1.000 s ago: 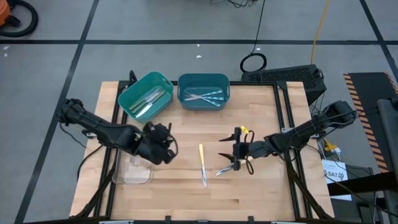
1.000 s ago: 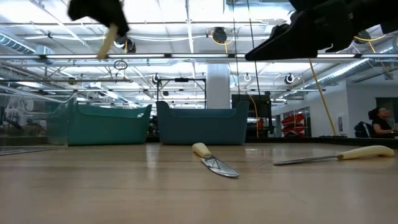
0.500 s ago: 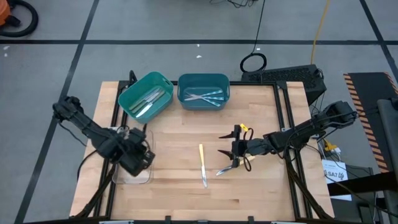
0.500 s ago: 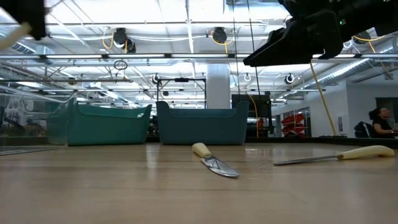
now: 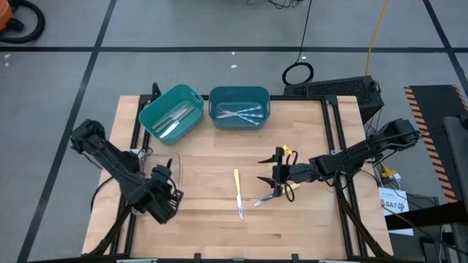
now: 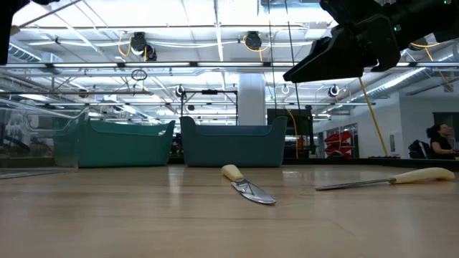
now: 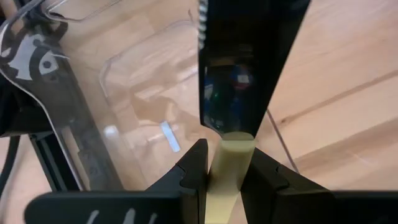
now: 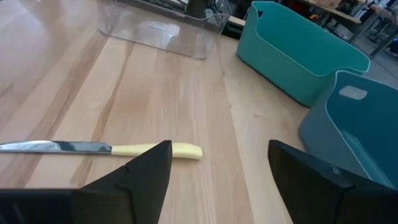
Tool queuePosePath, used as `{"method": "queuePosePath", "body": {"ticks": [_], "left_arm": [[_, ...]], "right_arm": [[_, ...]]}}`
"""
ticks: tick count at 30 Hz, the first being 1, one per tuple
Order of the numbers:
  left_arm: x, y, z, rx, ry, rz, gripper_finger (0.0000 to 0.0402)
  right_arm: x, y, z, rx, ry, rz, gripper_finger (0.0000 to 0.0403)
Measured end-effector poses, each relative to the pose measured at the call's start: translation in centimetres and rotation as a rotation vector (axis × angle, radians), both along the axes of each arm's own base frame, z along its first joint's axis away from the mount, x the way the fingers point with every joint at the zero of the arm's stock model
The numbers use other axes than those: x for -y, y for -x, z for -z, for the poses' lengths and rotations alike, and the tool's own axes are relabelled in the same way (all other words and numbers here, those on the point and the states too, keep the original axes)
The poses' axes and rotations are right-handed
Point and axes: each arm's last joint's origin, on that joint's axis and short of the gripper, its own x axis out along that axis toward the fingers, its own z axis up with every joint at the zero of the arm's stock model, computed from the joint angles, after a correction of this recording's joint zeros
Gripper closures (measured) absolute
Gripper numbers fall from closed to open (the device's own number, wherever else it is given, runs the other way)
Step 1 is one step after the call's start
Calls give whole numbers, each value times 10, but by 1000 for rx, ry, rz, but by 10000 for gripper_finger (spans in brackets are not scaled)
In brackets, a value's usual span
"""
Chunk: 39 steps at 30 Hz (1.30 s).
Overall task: Sort silverware by color (type)
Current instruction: Put the top right yellow table knife into the transparent bin, then put the right yellow table knife into the transparent bin
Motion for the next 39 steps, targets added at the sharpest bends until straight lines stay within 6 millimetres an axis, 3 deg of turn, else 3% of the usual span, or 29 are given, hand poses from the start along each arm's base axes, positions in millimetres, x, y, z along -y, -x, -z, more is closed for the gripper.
{"method": "queuePosePath", "body": {"ticks": [6,11,28,39], "left_arm": [[15,-12,29,-97,-75,3,335],[25,-15,47,-172,-98,-22,304],[43,1,50,-89,-135,-87,292],[26,-23,49,23,-230,29,291]], "right_arm": [[0,0,1,-9,-9,6,145],[0,0,1,-9,-9,5,145],[0,0,1,-8,-10,5,145],[-2,6,12,-147,-71,-97,145]]}}
